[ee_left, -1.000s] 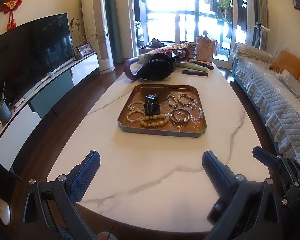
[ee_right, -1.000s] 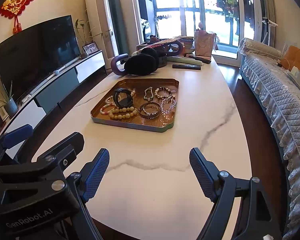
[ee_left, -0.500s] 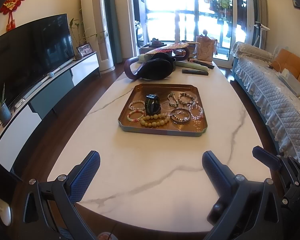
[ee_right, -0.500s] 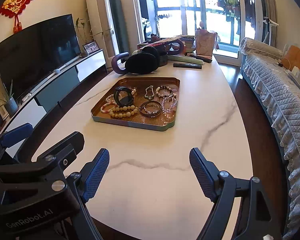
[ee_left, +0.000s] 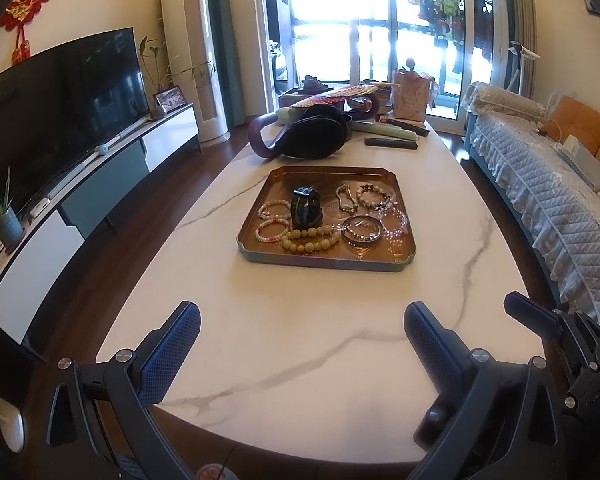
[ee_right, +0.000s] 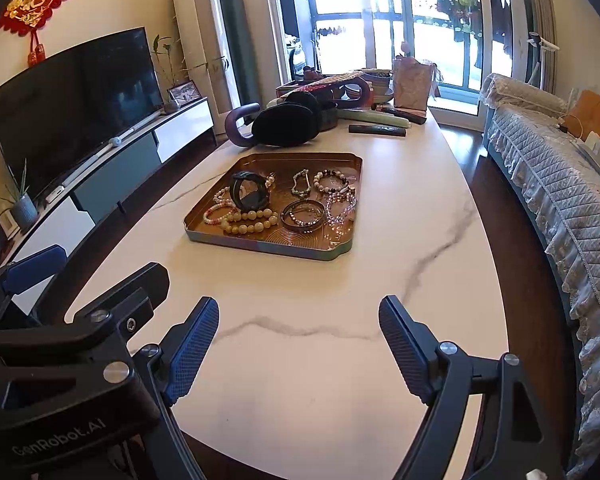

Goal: Organize jewelry

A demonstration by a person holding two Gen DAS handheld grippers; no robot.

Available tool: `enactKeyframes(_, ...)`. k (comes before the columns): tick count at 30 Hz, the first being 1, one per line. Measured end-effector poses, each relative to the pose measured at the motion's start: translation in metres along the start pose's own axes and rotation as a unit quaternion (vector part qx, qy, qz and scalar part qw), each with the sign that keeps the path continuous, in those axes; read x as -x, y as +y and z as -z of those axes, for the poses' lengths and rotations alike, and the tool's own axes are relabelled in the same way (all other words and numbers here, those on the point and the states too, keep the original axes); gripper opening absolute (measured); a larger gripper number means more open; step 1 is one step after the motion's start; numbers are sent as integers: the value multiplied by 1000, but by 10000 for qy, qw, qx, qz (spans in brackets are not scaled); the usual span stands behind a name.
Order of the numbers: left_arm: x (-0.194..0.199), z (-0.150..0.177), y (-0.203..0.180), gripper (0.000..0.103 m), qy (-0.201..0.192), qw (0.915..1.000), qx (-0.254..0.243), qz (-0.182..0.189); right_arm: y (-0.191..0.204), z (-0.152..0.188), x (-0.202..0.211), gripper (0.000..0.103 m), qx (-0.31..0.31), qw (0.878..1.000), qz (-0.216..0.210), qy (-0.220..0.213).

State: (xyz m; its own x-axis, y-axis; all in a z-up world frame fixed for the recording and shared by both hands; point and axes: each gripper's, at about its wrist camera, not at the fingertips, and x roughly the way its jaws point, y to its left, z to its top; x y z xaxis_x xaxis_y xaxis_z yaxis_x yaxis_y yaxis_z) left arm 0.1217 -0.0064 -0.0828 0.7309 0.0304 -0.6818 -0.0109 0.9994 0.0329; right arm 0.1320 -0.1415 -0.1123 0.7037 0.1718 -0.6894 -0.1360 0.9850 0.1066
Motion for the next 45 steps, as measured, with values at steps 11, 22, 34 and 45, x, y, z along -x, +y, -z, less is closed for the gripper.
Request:
enactKeyframes(11, -2, 1, 3, 101, 14, 10000, -6, 1, 1, -1, -4, 80, 7, 10000, -22, 18)
enactKeyframes(22, -1, 3, 2, 101, 27, 10000, -17, 13, -1, 0, -4, 80, 0, 10000, -36, 29)
enactKeyframes(34, 0, 2, 3, 101, 46, 10000, -20, 7, 0, 0, -4, 80, -8, 10000, -52, 56)
enactKeyframes(45, 1, 2, 3, 101, 44, 10000, -21, 6, 0, 0, -4, 80, -6, 10000, -47, 45)
